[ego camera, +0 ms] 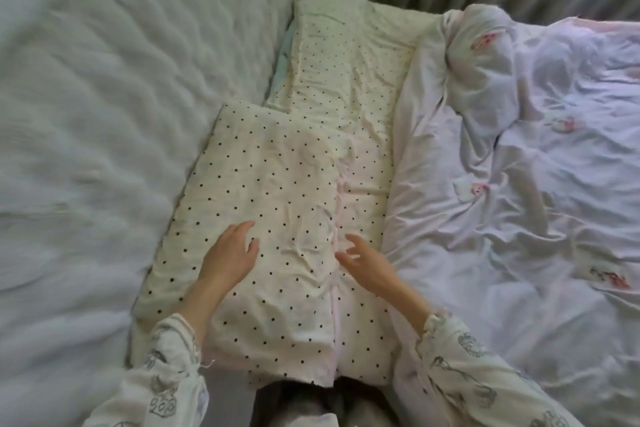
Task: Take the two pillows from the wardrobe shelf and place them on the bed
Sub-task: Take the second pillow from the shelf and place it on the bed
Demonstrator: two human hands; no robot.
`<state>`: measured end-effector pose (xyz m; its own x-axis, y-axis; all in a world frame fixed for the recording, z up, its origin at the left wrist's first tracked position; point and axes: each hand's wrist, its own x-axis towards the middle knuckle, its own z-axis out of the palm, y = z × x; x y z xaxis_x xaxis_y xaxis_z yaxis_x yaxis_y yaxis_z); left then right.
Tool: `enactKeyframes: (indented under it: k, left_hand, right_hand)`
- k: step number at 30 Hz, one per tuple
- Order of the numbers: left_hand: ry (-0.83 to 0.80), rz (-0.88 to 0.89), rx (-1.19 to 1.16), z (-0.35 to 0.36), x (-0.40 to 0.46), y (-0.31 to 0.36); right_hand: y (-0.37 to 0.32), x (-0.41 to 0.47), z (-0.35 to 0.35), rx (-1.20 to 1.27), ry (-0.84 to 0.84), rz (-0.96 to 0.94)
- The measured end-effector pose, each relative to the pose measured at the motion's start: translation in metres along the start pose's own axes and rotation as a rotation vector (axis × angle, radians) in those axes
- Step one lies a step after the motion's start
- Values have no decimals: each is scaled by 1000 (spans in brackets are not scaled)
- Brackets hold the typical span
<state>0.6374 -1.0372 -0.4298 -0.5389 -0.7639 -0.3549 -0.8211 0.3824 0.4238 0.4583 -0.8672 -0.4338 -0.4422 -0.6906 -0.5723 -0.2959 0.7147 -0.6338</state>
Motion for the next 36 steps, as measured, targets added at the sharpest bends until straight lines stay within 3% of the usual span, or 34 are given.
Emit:
enactKeyframes:
  k: [8,16,27,36]
  left_hand:
    - [-112,426,-220,11,-35,176]
    - [-212,651,-532,72,-142,365]
    - [-533,964,-481,206,-292,595]
    - [-759,1192,-356,333,-376,762]
  right_hand:
    - [54,-105,-119,180,347,11]
    - [174,-256,-223,314,712,73]
    - [385,-471,-311,593,1150,245]
    - [524,-585,-348,768,1465,349]
